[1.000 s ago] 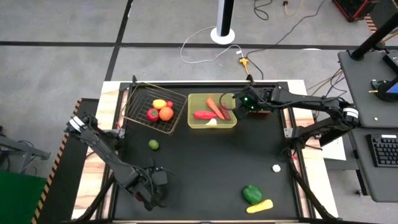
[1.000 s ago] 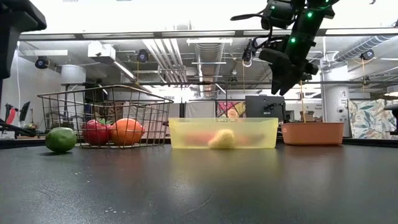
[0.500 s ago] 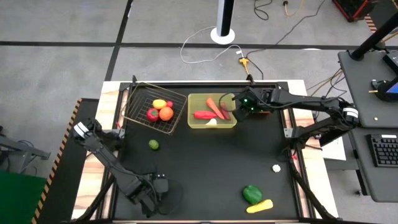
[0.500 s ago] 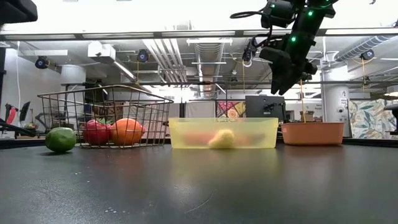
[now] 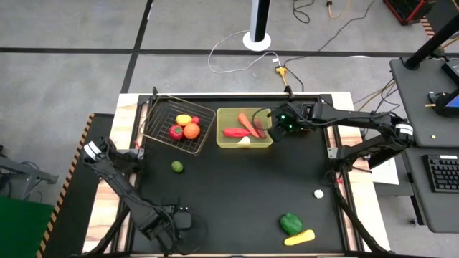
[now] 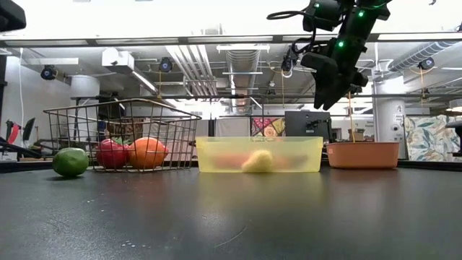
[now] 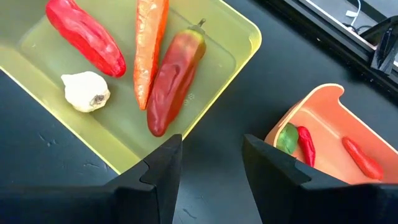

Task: Sort produce into baskets
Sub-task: Put the plum into the yellow bin

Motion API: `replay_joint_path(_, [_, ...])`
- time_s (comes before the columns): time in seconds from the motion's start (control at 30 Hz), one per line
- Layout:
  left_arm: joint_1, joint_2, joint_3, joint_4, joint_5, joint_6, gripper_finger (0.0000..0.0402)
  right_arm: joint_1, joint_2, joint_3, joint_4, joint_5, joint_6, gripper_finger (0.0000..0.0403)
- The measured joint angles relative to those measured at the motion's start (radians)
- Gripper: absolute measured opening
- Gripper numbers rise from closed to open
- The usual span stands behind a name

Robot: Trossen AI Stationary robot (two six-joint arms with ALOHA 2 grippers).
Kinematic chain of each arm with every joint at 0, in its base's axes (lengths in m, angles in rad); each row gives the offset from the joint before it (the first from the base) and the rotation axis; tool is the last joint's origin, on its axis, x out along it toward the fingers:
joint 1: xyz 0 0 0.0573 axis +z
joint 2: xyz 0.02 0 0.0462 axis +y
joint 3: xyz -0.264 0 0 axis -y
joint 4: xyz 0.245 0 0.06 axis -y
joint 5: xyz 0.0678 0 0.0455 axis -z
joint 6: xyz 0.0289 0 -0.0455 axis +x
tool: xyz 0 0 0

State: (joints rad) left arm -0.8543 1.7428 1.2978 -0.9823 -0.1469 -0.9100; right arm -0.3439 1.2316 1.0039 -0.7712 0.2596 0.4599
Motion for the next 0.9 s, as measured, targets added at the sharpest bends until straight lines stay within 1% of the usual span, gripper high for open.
replay_joint_path(0.17, [0.000,0.002,-0.029,0.025,-0.028,0.000,0.0348,0.000,0.000,0.000,0.000,-0.001,0.000,0.0160])
replay_joint_path(0.37, [0.000,0.002,-0.095,0.083,-0.011,-0.003,0.0348,0.000,0.000,0.000,0.000,-0.001,0.000,0.0160])
replay_joint_path(0.73, [0.000,0.077,-0.102,0.092,-0.004,0.037,0.0347,0.000,0.000,0.000,-0.001,-0.005,0.004,0.0160])
replay_joint_path(0.9, [0.000,0.082,-0.100,0.092,-0.030,0.065,0.0324,0.002,0.000,0.000,-0.001,-0.005,0.014,0.0160])
